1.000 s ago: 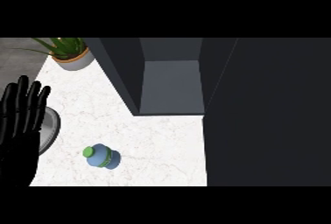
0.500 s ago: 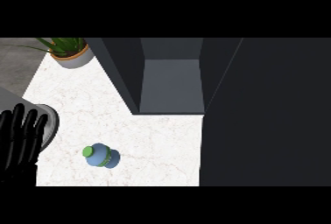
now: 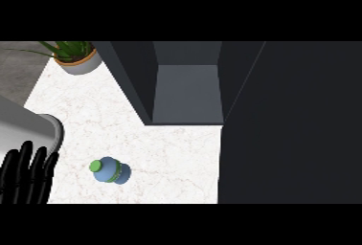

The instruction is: Pick up the bottled water, place it into the cabinet and close the cabinet

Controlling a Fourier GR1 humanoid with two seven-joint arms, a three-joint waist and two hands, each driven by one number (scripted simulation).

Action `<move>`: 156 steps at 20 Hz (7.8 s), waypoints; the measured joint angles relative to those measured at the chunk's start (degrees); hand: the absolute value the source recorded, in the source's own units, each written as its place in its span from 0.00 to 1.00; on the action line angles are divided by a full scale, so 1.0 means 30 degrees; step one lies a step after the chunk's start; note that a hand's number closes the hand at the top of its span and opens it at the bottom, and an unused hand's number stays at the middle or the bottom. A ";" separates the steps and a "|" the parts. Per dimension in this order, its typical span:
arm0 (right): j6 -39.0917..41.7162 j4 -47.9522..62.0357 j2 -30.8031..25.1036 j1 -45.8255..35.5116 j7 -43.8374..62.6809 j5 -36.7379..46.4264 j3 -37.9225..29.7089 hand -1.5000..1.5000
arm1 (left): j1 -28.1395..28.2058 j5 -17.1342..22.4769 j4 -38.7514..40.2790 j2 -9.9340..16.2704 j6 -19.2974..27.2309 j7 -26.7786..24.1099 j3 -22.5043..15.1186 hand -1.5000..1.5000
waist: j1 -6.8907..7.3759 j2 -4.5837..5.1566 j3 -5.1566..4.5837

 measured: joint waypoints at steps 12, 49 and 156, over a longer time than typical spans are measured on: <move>0.0622 -0.0945 -0.0029 0.3665 -0.1957 0.0936 0.1307 0.00 | 0.2333 -0.0279 0.1547 0.0212 0.1271 -0.2908 -0.0228 0.00 | -0.0065 -0.0003 -0.0014; 0.3039 -0.1393 -0.1230 1.0648 -0.7943 0.1818 0.2238 0.00 | -0.5989 0.7060 2.6384 0.0239 -0.3757 -1.7868 0.8053 0.00 | -0.0344 0.0062 -0.0040; 0.6470 0.0165 -0.1408 0.9694 -0.9642 -0.0027 -0.1399 0.00 | -3.1214 1.1691 4.3549 0.0914 0.6815 -1.5689 0.2590 0.00 | -0.1812 0.0730 -0.0044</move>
